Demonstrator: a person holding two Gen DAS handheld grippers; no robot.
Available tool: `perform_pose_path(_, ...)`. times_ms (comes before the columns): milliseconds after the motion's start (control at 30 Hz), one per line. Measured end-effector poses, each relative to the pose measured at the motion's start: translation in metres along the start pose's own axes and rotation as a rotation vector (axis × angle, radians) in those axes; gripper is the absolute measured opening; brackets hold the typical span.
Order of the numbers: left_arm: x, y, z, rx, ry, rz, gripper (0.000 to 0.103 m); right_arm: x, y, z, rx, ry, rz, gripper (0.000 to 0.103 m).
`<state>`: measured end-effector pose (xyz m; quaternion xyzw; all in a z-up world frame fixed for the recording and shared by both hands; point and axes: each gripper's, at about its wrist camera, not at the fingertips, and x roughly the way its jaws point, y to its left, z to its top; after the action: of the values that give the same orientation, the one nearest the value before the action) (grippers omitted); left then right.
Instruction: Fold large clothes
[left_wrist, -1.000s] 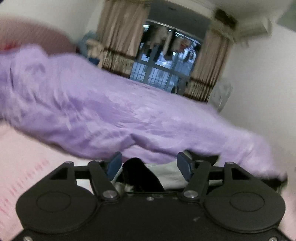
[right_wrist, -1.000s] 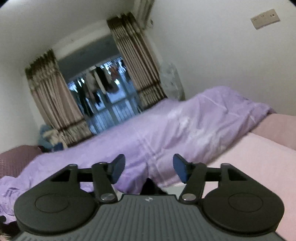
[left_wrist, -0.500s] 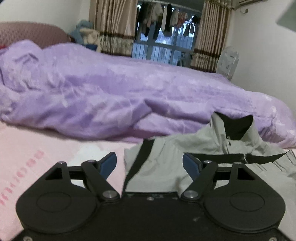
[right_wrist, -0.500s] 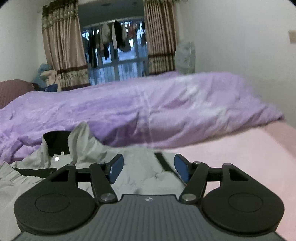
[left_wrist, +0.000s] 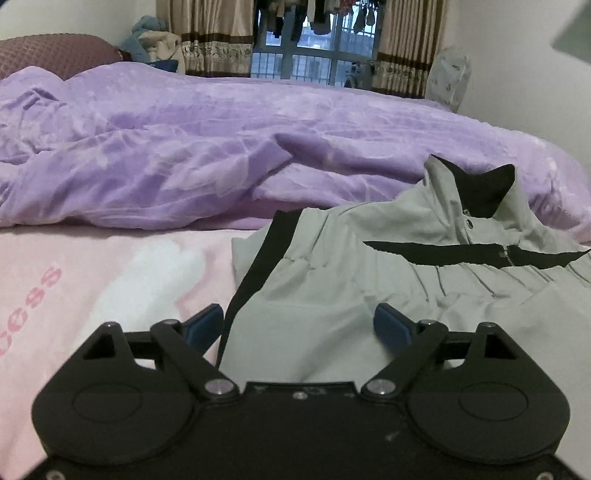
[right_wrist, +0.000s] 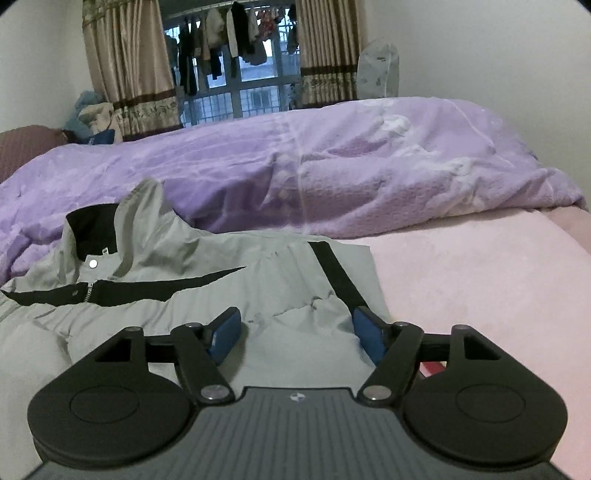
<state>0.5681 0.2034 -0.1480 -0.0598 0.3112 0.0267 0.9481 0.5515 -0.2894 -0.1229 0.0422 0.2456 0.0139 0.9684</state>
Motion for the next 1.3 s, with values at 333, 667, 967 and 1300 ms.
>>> perform_pose_path(333,-0.011,0.005,-0.001,-0.095,-0.078,-0.019,0.016,-0.008,0.002,-0.008,0.011,-0.127,-0.065,0.008)
perform_pose_path(667,-0.014,0.008,-0.002,-0.128,-0.154,-0.020,0.011,-0.011,0.005,-0.013,0.049,-0.250,-0.126,0.004)
perform_pose_path(967,-0.059,0.006,0.016,-0.131,-0.198,0.066,0.103,-0.032,-0.011,0.004,0.063,-0.150,-0.150,0.029)
perform_pose_path(1300,-0.152,0.017,-0.012,-0.191,-0.006,0.158,0.103,-0.157,-0.044,0.003,-0.073,-0.040,-0.153,0.064)
